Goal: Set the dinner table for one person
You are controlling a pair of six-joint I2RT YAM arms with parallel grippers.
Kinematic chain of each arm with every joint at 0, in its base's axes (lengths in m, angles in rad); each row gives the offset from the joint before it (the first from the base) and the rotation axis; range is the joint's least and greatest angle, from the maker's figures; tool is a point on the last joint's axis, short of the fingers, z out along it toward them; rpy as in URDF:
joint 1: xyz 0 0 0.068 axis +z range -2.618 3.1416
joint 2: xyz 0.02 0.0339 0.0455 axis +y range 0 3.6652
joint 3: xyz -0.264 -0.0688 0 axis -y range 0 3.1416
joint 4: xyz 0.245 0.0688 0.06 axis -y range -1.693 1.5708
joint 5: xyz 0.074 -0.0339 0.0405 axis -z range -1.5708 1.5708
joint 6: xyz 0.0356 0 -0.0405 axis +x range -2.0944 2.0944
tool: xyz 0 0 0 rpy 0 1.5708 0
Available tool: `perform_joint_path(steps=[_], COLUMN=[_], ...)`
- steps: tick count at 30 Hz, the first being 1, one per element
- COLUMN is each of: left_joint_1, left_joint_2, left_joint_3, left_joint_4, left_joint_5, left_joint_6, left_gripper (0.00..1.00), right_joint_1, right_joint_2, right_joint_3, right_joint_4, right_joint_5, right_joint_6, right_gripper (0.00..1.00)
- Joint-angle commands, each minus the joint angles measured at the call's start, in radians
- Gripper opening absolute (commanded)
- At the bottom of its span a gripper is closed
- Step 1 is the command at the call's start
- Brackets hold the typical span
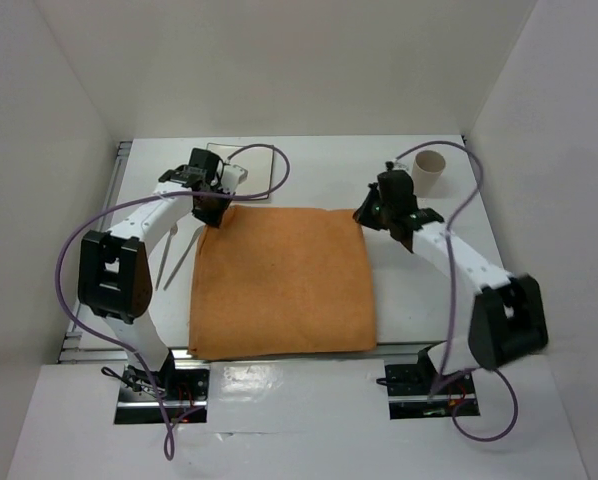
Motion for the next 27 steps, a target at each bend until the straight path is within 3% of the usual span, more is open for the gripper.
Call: perform_joint_path(steps=[1, 5, 17, 19, 21, 22, 24, 27], left_joint_1=[0.008, -0.035, -0.054, -0.054, -0.054, -0.054, -0.054, -0.054], left_joint_2=[-0.030, 0.013, 0.134, 0.193, 0.229, 0.243, 0.254, 0.211], left_joint_3=[0.001, 0.021, 0.104, 0.173, 0.225, 0.266, 0.294, 0.304], left_joint_4=[0.002, -0.009, 0.102, 0.087, 0.064, 0.054, 0.034, 0.034], left_joint_5=[-0.010, 0.001, -0.069, -0.092, -0.132, -0.152, -0.178, -0.220], left_joint_6=[0.022, 0.022, -0.060, -0.078, -0.101, -0.101, -0.101, -0.101], left_gripper=[0.00, 0.00, 0.00, 0.19, 0.42, 0.99, 1.00, 1.00], right_joint_1=[-0.001, -0.026, -0.164, -0.164, -0.173, -0.173, -0.173, -0.184], right_joint_2=[-0.219, -0.247, 0.087, 0.161, 0.196, 0.212, 0.221, 0.192], right_joint_3=[-0.077, -0.119, 0.117, 0.184, 0.220, 0.238, 0.261, 0.274], right_joint_4=[-0.033, -0.024, 0.027, -0.002, -0.022, -0.034, -0.056, -0.083], right_joint_5=[0.220, 0.177, 0.173, 0.173, 0.144, 0.153, 0.136, 0.115], right_joint_6=[0.058, 0.028, -0.080, -0.121, -0.159, -0.169, -0.169, -0.169], right_gripper=[0.00, 0.00, 0.00, 0.02, 0.26, 0.38, 0.54, 0.57])
